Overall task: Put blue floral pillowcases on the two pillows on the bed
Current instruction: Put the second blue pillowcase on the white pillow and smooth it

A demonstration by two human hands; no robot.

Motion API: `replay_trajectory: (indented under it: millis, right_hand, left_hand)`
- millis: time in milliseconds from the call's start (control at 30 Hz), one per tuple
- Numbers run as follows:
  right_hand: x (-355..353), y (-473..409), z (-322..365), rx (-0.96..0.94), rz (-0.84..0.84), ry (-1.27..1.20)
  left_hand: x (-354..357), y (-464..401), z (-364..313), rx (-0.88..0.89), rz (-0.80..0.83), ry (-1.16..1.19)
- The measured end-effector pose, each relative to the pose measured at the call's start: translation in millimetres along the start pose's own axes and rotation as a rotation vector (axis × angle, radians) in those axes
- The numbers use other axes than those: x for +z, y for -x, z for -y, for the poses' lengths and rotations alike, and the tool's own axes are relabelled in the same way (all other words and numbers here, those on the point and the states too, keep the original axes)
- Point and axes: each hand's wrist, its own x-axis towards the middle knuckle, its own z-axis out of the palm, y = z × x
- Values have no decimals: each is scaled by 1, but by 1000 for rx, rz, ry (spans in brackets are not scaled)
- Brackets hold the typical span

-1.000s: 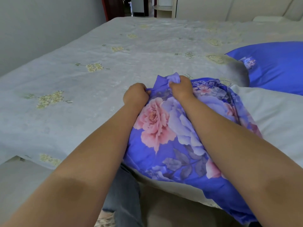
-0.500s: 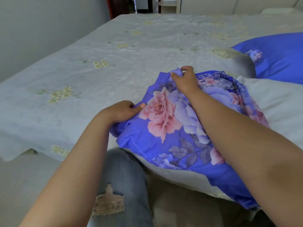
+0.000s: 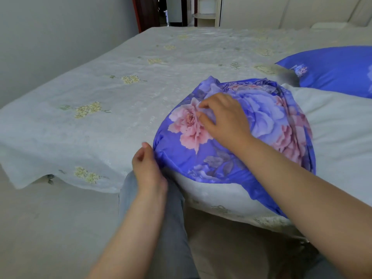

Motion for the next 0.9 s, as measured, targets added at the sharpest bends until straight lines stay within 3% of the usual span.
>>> replay_trajectory:
  millis: [100, 167, 200, 367, 633, 767, 833, 900]
  right_hand:
    - [-6, 23, 21, -222, 110, 51]
    - [-6, 34, 28, -335, 201, 97]
    - [-6, 37, 28, -366, 244, 120]
    - [-10, 39, 27, -362, 427, 160]
    - [-14, 37, 33, -277, 686, 109]
    - [-14, 37, 34, -322, 840, 217]
    - [-10, 41, 33, -392, 767, 219]
    - [-3, 48, 28, -551, 521, 225]
  left_hand:
    - [2, 48, 20, 386, -190, -220]
    - [-5, 55, 35, 651, -99, -569]
    - [-10, 53, 42, 702, -36, -693]
    - [-15, 41, 33, 606, 76, -771]
    - [-28, 55, 38, 793, 129, -809]
    - [-27, 59, 47, 805, 193, -818]
    - [-27, 57, 51, 733, 242, -851]
    - [-27, 54, 51, 608, 282, -906]
